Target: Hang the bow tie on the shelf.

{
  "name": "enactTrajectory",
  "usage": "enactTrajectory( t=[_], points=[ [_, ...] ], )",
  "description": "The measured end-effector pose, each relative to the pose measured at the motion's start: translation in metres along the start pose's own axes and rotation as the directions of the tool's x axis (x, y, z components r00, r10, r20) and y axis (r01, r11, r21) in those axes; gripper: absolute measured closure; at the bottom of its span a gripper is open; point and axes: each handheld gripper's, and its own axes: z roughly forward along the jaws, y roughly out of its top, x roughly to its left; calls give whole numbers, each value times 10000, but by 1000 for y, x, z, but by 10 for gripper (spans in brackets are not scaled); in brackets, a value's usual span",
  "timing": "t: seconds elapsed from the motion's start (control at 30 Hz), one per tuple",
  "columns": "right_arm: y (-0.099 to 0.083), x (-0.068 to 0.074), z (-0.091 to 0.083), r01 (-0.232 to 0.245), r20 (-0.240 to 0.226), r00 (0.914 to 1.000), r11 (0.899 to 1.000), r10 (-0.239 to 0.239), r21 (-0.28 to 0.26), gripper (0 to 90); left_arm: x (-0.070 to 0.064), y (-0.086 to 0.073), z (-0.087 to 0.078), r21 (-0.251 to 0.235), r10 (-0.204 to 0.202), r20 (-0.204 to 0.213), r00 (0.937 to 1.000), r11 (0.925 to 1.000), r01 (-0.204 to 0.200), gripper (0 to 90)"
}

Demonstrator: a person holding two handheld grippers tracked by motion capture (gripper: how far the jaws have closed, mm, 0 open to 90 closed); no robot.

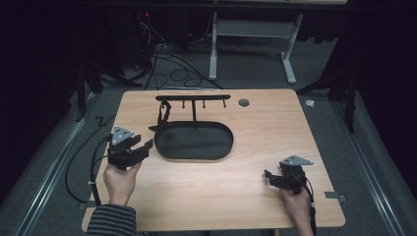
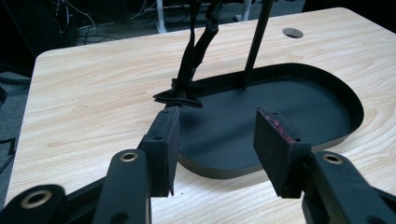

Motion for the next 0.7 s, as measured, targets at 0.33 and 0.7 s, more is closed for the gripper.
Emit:
enactTrajectory(
  t=[0.33,0.7],
  points=[
    [0,0,0,3,2,10000,10000,-3,3,299,-1,-6,0,88,-49,145,9999,10000,47,507],
    [0,0,0,3,2,10000,10000,-3,3,299,-6,-12,0,198,-34,311,9995,9998,28,500]
  ],
)
